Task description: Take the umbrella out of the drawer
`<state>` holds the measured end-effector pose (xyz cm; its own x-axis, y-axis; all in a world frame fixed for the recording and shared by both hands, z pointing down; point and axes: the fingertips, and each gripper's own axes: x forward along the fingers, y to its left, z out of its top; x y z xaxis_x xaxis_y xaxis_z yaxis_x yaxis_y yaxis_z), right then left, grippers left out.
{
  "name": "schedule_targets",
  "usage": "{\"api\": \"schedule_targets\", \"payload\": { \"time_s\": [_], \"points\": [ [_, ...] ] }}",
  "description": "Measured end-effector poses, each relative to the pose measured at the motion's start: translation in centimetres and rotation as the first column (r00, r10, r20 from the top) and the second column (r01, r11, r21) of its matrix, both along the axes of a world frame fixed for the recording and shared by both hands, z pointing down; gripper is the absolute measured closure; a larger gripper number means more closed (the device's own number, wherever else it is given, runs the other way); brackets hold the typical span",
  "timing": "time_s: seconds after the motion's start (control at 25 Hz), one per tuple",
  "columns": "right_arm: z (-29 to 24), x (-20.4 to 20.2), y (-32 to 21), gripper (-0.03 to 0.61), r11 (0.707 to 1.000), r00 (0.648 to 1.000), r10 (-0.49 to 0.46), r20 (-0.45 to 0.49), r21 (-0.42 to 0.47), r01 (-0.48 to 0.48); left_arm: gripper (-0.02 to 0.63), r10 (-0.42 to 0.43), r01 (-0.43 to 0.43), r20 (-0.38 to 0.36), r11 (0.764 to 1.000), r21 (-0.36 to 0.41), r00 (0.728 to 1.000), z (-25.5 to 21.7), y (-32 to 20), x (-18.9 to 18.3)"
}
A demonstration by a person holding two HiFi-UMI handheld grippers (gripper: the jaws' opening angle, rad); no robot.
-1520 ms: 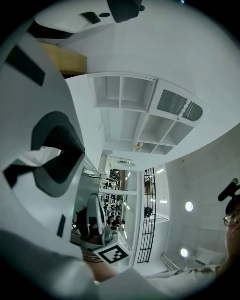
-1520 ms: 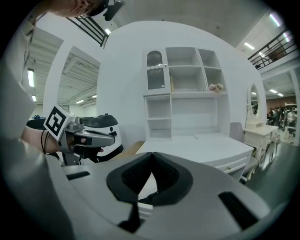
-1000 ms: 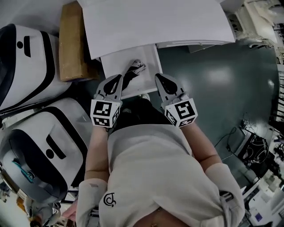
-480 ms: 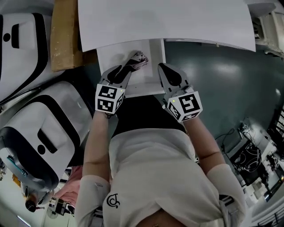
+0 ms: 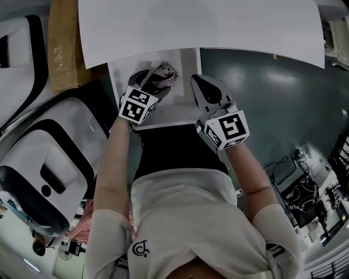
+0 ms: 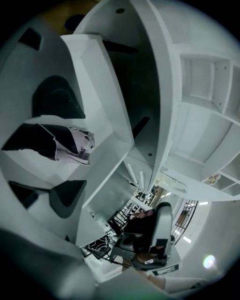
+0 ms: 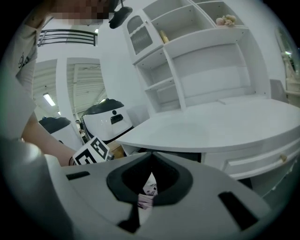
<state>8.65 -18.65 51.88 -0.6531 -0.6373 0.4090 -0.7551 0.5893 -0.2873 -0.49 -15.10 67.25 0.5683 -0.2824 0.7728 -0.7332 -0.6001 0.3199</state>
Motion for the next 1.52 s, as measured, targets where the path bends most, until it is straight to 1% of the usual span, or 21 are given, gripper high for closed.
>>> {"api": "schedule_targets", "payload": {
  "time_s": [0.12,0.24,0.4,0.56,0.64,0.8,0.84,0.88,0.92,1.0,1.08,1.2,1.36,1.52],
  "points": [
    [0.9,0.4,-0.6,0.572,0.999,0.999,0.028,0.016,-0.015,-0.028,0.194,0.033,-0.031,0.033,0.998,-0.051,0.999,2.6,0.0,0.6],
    [1.6,0.5,-0.6,0.572,0.999,0.999,0.033,0.011,-0.023,-0.033,0.184,0.076,-0.069,0.078,0.993,-0.092,0.994,4.9,0.4,1.1],
    [2.7,0.7,-0.4,0.572,0.999,1.0,0.03,-0.005,-0.035,-0.03,0.176,0.093,-0.079,0.128,0.99,-0.113,0.987,7.2,0.6,1.2],
    [3.8,1.2,-0.3,0.572,0.997,0.999,0.044,-0.002,-0.059,-0.045,0.173,0.113,-0.088,0.178,0.985,-0.145,0.977,8.8,1.1,1.3],
    [3.8,1.4,-0.4,0.572,0.996,0.999,0.055,0.0,-0.064,-0.054,0.173,0.109,-0.08,0.207,0.987,-0.143,0.972,9.4,1.1,1.3],
    [4.1,2.0,-0.5,0.572,0.995,0.998,0.067,0.0,-0.075,-0.066,0.178,0.085,-0.06,0.261,0.993,-0.105,0.961,9.5,0.3,0.8],
    [4.1,2.1,-0.5,0.572,0.995,0.998,0.065,-0.004,-0.075,-0.065,0.197,0.086,-0.062,0.282,0.994,-0.092,0.956,9.5,0.0,0.7],
    [4.2,2.3,-0.5,0.572,0.995,0.998,0.062,-0.008,-0.077,-0.063,0.253,0.086,-0.065,0.304,0.995,-0.079,0.949,9.4,-0.2,0.5],
    [4.4,2.3,-0.4,0.572,0.995,0.998,0.06,-0.011,-0.08,-0.061,0.289,0.083,-0.064,0.319,0.996,-0.069,0.944,9.4,-0.4,0.2],
    [4.8,2.3,-0.1,0.572,0.994,0.998,0.055,-0.015,-0.089,-0.056,0.315,0.07,-0.053,0.322,0.997,-0.062,0.944,9.5,-0.4,-0.1],
    [5.2,2.2,0.1,0.572,0.994,0.998,0.054,-0.019,-0.095,-0.055,0.34,0.06,-0.042,0.31,0.997,-0.065,0.949,9.6,-0.4,-0.4],
    [5.3,2.4,0.2,0.572,0.993,0.998,0.06,-0.027,-0.104,-0.063,0.363,0.037,-0.02,0.297,0.998,-0.06,0.954,8.8,-0.7,-0.6],
    [4.2,2.3,0.6,0.572,0.993,0.998,0.049,-0.026,-0.108,-0.052,0.373,-0.003,0.004,0.268,1.0,-0.004,0.963,6.0,-1.3,-0.4],
    [3.0,1.9,0.9,0.572,0.994,0.998,0.058,-0.019,-0.092,-0.059,0.376,-0.005,-0.008,0.235,0.998,0.055,0.972,3.4,-1.1,-0.1]
  ]
}}
